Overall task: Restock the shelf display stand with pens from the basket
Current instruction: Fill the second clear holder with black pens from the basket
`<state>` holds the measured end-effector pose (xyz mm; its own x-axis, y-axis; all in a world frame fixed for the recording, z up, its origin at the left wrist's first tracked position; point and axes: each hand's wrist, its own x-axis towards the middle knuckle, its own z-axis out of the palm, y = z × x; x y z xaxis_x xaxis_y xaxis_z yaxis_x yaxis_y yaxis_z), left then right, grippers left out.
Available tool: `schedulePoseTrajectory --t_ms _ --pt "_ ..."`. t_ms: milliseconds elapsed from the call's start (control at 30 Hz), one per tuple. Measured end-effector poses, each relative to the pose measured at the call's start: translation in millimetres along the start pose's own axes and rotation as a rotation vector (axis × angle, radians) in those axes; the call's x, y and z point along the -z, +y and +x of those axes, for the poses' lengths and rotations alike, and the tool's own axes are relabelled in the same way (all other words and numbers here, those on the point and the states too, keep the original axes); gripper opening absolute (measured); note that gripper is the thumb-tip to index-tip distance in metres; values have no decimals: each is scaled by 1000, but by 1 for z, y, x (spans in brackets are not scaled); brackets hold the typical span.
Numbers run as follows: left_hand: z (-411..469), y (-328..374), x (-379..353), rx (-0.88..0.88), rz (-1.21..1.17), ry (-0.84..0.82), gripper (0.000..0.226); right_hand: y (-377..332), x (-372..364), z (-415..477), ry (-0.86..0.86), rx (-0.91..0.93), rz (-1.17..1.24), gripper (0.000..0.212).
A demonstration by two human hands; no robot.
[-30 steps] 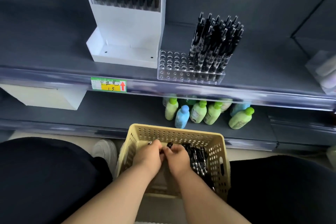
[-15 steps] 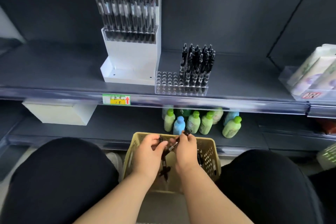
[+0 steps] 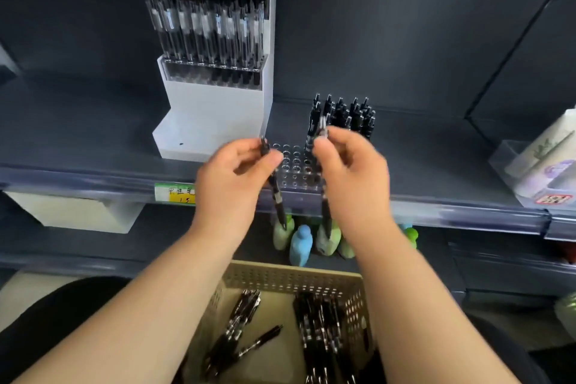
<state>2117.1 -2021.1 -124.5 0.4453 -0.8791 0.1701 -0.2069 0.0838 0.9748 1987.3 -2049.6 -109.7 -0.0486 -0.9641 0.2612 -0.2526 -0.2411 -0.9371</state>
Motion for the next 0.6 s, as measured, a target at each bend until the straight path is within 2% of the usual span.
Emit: schedulePoseTrajectory --t_ms 133,233,467,600 --pt "40 28 -12 -90 -170 7 19 -40 18 49 125 190 -14 9" --pt "53 30 -19 -140 -198 -19 21 -48 26 67 183 283 27 17" --pt "67 8 -17 -84 -196 -87 20 -24 16 83 175 254 -34 17" --pt "77 4 -18 -92 -234 -93 25 -23 12 93 142 333 -118 20"
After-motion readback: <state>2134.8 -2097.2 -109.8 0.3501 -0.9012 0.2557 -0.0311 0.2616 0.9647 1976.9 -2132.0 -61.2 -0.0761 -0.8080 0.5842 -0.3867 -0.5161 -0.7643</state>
